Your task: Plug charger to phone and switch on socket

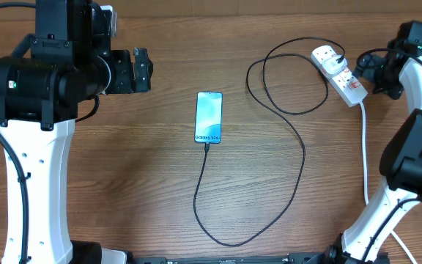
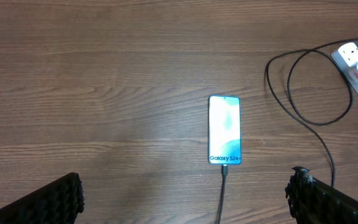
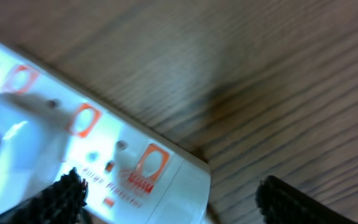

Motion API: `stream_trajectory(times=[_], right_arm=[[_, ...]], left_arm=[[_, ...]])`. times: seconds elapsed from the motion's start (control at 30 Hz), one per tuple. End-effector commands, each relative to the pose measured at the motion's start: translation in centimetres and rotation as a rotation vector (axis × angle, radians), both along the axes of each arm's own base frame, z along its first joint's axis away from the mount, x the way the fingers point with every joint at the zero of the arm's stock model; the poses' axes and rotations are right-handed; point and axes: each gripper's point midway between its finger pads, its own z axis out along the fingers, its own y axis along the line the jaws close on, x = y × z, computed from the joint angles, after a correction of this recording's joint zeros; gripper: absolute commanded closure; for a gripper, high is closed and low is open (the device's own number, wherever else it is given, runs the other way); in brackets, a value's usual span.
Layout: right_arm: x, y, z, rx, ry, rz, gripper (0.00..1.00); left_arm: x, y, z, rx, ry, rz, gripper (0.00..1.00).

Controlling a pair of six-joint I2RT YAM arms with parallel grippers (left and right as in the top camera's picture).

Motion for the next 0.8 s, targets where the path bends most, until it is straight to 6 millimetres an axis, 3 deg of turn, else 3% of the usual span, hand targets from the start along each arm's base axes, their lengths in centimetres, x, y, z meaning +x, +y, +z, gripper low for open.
stream_trajectory(times=[0.0,0.2,0.57,0.77], right_arm=[[-0.6,-0.6,-2.7,-0.021,0.064,-0.056,0.15],[-0.2,0.2,-3.2,0.041,0.050,-0.082,0.15],[2.8,-0.2,0.4,0.041,-0.062,-0.112,0.10],[3.7,-0.5,-0.3,0.064,-0.092,-0.187,0.10]], left_arm=[[-0.1,0.3,0.3,0.003,-0.010,0.017,0.00],[-0.1,0.3,0.3,0.003,-0.010,0.017,0.00],[-0.1,0.3,0.3,0.003,-0.010,0.017,0.00],[-0.1,0.3,0.3,0.003,-0.010,0.017,0.00]])
